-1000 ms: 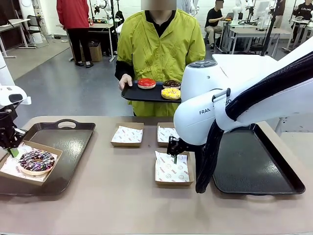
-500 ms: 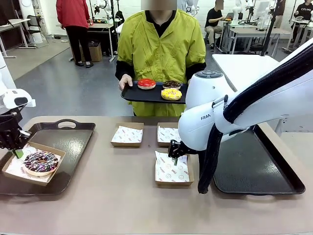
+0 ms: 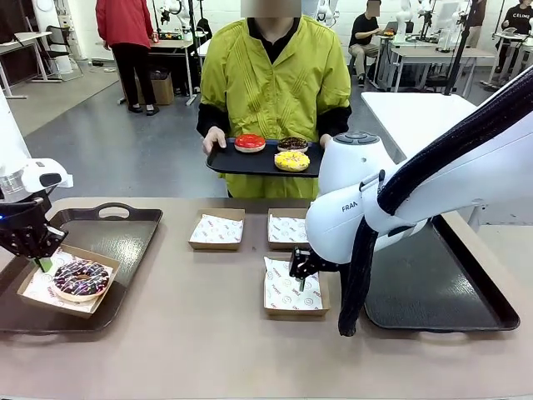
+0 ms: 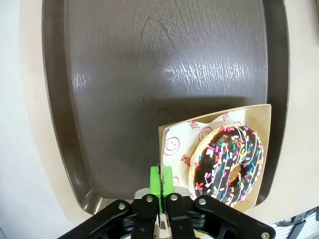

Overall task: Individually package the donuts and arrange them on the tray.
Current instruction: Place the picked Paper togo box on the Handle tray while simultaneously picking up another Paper togo box from the table with the other hand.

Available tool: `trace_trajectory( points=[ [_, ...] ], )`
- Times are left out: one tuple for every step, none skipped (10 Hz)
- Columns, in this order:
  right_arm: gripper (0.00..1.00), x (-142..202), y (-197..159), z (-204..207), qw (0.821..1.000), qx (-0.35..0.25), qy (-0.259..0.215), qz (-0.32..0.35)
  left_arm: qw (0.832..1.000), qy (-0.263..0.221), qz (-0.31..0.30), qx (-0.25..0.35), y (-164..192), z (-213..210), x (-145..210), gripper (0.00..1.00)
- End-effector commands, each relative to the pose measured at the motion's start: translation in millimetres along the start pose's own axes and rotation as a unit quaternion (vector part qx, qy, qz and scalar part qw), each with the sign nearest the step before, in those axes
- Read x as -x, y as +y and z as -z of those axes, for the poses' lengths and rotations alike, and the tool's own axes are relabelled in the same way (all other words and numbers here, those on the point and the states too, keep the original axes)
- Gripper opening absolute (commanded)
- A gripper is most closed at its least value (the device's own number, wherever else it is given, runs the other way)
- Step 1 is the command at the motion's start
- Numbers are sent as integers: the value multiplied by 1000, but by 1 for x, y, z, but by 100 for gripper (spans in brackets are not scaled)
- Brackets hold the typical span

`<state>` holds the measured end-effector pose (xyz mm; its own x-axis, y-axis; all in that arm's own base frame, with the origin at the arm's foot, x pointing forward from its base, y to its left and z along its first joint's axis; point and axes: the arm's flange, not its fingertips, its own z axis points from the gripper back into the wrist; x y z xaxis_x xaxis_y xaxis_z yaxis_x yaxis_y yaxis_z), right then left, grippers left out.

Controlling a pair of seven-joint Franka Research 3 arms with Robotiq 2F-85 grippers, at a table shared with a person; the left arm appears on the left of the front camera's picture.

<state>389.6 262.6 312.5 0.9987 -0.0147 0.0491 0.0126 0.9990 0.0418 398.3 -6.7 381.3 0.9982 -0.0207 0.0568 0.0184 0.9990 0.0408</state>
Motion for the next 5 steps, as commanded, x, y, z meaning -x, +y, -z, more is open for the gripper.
trace_trajectory(
  points=[
    [100, 0, 1, 4, 1000, -17, 0, -5, 1000, -12, -11, 3, -6, 9, 1, 1],
    [100, 0, 1, 4, 1000, -17, 0, -6, 1000, -11, -11, 3, -7, 13, 1, 1],
    [100, 0, 2, 5, 1000, -15, 0, -8, 1000, -9, -9, 3, -7, 15, 1, 1],
    [100, 0, 2, 4, 1000, -15, -3, -10, 1000, -10, -6, 3, -7, 17, 2, 1],
    [54, 0, 2, 3, 1000, -17, -5, -15, 1000, -8, -3, 3, -8, 18, 2, 55]
  ],
)
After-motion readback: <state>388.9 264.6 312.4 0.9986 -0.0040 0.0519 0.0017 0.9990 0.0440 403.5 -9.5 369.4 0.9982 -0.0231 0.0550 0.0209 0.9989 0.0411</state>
